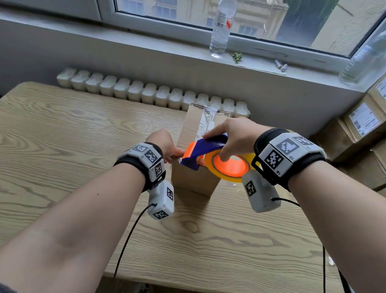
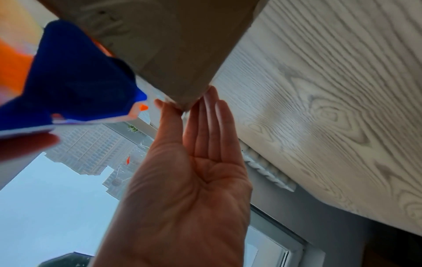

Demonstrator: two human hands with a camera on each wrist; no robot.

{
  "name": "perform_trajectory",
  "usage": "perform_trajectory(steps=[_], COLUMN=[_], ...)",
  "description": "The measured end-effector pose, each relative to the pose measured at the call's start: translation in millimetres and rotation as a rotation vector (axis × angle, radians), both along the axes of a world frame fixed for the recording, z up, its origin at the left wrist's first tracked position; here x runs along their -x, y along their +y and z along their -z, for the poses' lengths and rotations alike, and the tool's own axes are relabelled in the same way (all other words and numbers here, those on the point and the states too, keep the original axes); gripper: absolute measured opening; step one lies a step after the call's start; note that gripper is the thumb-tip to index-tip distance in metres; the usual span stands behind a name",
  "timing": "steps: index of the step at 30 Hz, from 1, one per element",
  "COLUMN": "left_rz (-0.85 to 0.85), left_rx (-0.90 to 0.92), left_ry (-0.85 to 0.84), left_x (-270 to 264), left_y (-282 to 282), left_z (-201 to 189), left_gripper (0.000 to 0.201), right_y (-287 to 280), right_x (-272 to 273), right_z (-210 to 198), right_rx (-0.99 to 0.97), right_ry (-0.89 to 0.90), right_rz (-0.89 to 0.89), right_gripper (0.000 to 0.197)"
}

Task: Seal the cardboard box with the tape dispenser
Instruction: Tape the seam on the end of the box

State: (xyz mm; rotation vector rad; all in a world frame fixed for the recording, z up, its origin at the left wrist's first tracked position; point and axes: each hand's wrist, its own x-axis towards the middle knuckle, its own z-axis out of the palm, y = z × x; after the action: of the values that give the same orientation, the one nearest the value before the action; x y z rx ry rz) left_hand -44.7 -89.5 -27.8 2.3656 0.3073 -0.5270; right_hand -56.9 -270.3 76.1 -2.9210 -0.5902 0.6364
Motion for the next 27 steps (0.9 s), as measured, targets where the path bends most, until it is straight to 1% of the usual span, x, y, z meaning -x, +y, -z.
perform_trajectory(steps=[4, 6, 10, 16, 22, 27], left_rz=[-0.004, 0.001, 0.014, 0.034, 0.010, 0.003], left_rx=[-0.008, 0.016, 0.043, -0.004, -0.001, 0.001], left_ry=[-0.028, -0.028, -0.015, -0.038, -0.024, -0.022], left_x=[-1.2, -1.9, -4.4, -5.0, -6.9, -6.4], left_y=[2.7, 4.4, 6.1, 5.7, 6.4, 6.7], left_z=[3.6, 5.0, 7.2, 8.8, 10.0, 9.4], left_gripper=[0.048, 0.046, 0.040, 0.038, 0.038, 0.035], right_y=[-1.8, -5.8, -15.5, -24.7, -50.7, -69.3], right_x=[0.6, 2.4, 7.8, 14.9, 21.1, 23.0], right_z=[-2.8, -4.5, -7.1, -8.8, -13.8, -10.9], right_rx=[0.003, 0.000, -0.013, 0.006, 0.026, 0.069], right_ry=[0.011, 0.023, 0.019, 0.013, 0.016, 0.032], right_rz=[-0.007, -0.008, -0.012, -0.033, -0.011, -0.003], right_gripper=[0.070, 0.072, 0.076, 0.082, 0.084, 0.091])
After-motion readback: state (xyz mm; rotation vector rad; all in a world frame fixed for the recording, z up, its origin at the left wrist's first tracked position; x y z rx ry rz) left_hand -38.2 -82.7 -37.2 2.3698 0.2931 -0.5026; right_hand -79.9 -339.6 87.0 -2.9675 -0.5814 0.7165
